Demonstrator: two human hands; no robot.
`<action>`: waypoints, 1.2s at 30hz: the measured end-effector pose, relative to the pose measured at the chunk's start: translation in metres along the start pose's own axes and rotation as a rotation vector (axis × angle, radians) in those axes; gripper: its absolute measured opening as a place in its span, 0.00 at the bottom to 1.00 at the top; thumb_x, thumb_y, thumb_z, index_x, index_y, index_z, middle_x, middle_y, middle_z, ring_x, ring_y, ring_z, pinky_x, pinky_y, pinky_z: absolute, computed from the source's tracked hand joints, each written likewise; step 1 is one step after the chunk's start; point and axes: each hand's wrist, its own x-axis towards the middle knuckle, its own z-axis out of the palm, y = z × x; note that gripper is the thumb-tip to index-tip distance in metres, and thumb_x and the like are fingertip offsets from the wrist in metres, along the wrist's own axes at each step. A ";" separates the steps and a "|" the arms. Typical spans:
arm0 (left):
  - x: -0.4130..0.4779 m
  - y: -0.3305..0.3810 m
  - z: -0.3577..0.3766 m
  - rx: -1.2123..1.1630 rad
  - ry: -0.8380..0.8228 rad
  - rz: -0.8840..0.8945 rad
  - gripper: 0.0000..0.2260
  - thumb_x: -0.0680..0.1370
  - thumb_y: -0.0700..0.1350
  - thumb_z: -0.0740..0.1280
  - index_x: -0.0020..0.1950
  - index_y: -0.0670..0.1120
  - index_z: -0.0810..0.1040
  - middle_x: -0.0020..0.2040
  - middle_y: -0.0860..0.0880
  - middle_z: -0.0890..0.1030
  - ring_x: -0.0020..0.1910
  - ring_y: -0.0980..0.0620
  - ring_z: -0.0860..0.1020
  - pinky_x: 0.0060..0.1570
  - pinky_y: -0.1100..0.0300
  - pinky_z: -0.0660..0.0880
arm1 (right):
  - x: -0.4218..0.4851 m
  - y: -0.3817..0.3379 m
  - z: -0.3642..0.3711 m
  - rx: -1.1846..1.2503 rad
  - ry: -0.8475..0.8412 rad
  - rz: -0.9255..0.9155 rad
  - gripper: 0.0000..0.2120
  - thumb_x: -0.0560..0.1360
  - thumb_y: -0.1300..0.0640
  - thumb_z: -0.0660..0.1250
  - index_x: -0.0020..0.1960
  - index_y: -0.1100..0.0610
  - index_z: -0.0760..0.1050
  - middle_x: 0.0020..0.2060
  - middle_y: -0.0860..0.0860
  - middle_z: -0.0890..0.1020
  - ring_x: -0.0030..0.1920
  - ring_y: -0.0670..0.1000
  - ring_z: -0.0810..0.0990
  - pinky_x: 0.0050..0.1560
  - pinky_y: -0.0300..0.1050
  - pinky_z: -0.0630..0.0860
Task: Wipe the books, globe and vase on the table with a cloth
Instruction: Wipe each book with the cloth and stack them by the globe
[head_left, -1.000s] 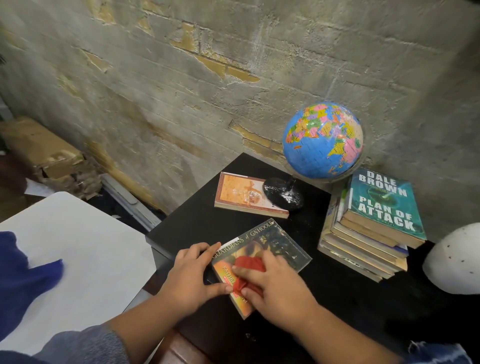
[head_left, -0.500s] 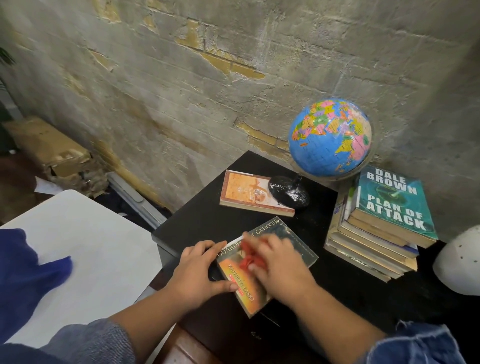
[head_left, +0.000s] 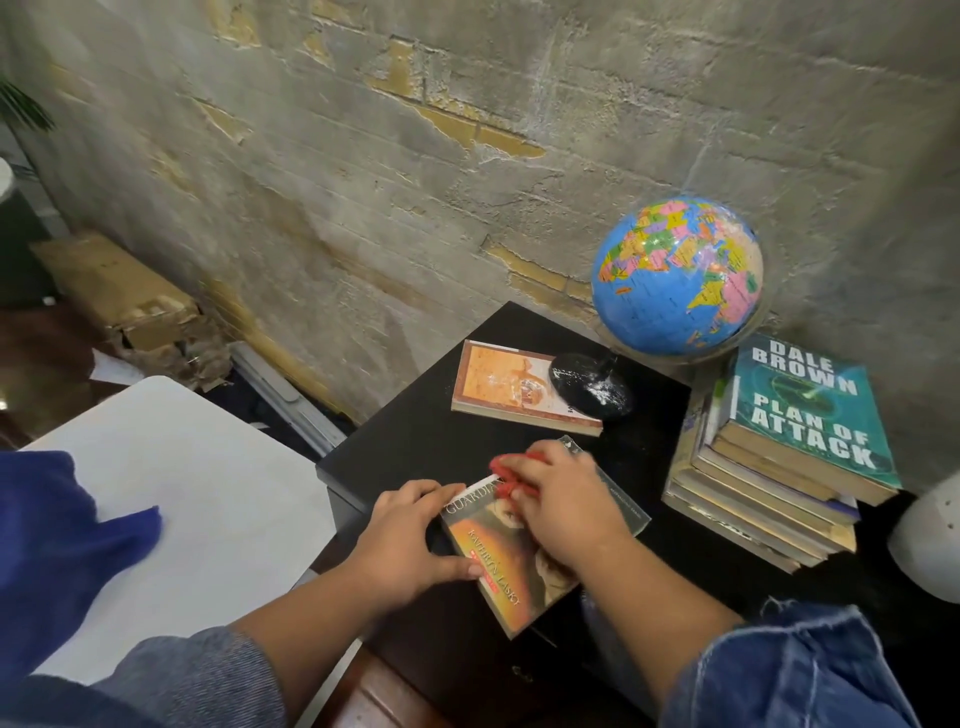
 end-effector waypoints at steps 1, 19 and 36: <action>0.000 0.000 0.000 -0.006 -0.003 -0.003 0.41 0.64 0.62 0.75 0.73 0.61 0.61 0.67 0.58 0.63 0.66 0.56 0.57 0.69 0.57 0.59 | 0.003 0.006 -0.003 -0.007 0.019 0.076 0.19 0.79 0.48 0.59 0.68 0.34 0.66 0.65 0.41 0.66 0.61 0.50 0.63 0.62 0.48 0.70; -0.003 0.006 -0.002 0.006 0.005 -0.019 0.39 0.66 0.62 0.74 0.73 0.61 0.60 0.68 0.59 0.63 0.68 0.56 0.58 0.70 0.52 0.61 | 0.010 0.049 -0.014 -0.164 0.054 0.380 0.19 0.80 0.47 0.55 0.71 0.43 0.66 0.65 0.49 0.65 0.59 0.56 0.65 0.58 0.51 0.72; 0.003 0.003 -0.003 -0.008 0.023 -0.007 0.31 0.71 0.56 0.72 0.72 0.58 0.65 0.66 0.56 0.66 0.65 0.53 0.60 0.66 0.57 0.58 | -0.067 -0.002 0.006 -0.035 0.031 0.033 0.19 0.78 0.46 0.58 0.69 0.39 0.69 0.66 0.42 0.65 0.62 0.51 0.63 0.65 0.47 0.69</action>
